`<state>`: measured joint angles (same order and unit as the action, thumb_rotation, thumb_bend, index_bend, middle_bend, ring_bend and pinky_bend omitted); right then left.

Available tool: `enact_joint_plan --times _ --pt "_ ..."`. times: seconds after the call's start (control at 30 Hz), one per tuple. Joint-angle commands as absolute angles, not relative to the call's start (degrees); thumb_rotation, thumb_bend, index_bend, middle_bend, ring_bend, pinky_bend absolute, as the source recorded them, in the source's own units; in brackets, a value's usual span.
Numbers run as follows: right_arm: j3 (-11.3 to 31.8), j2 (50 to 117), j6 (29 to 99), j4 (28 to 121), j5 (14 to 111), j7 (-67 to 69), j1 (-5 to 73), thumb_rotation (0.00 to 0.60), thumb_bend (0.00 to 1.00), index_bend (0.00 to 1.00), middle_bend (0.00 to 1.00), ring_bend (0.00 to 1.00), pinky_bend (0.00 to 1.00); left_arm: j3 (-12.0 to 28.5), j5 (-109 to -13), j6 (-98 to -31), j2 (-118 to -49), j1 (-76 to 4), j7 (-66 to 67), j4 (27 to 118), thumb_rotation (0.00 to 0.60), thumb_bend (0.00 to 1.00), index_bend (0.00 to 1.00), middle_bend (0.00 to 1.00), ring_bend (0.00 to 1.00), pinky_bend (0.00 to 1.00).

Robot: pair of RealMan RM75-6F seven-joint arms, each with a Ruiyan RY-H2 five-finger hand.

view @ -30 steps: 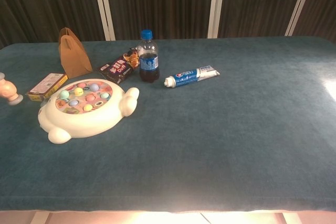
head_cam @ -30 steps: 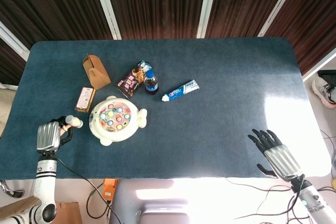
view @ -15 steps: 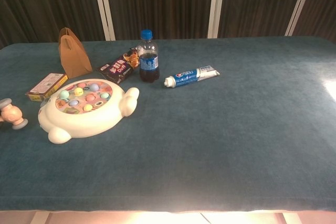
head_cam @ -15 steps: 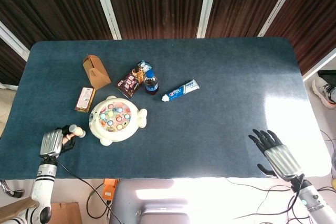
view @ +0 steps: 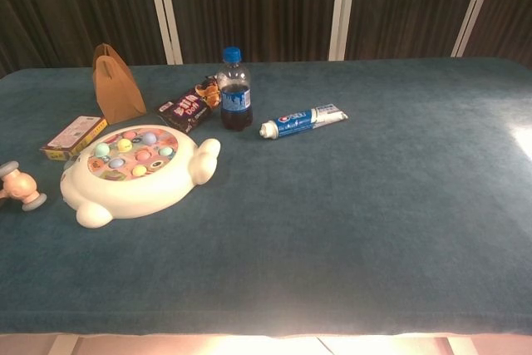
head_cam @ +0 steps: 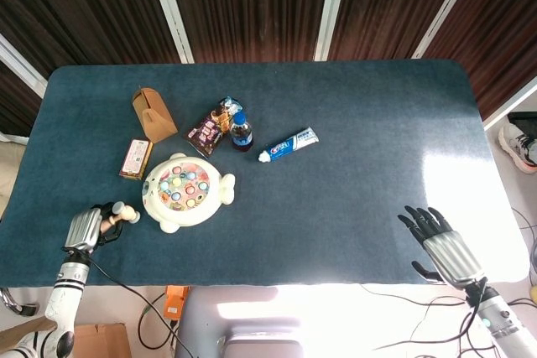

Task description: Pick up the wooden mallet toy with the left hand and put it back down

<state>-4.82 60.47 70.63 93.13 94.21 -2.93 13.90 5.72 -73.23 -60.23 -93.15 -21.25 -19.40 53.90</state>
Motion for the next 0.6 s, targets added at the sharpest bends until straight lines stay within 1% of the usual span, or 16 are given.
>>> enact_joint_plan --times 0.03,0.17,0.33,0.6 --pt "-4.8 60.4 70.6 93.2 94.1 -3.0 13.9 0.6 0.24 0.0 0.0 0.0 0.0 4.6 -76.1 -60.2 -93.6 -21.4 -22.9 50.6 0.6 0.51 0.6 0.48 0.36 0.51" --pt "-4.7 60.4 70.8 93.3 94.1 -3.0 13.8 0.6 0.24 0.0 0.0 0.0 0.0 3.5 -78.0 -60.7 -94.1 -21.3 -24.4 48.2 0.6 0.5 0.59 0.47 0.34 0.47" --pt "-4.7 60.3 70.9 93.3 94.1 -3.0 13.8 0.6 0.24 0.0 0.0 0.0 0.0 3.0 -79.6 -62.2 -95.4 -21.1 -24.9 45.1 0.6 0.47 0.59 0.47 0.34 0.46" --pt "-4.7 60.3 71.0 93.3 94.2 -2.9 13.7 0.6 0.24 0.0 0.0 0.0 0.0 2.7 -80.9 -62.9 -96.1 -21.2 -25.9 43.5 0.6 0.44 0.56 0.47 0.34 0.46"
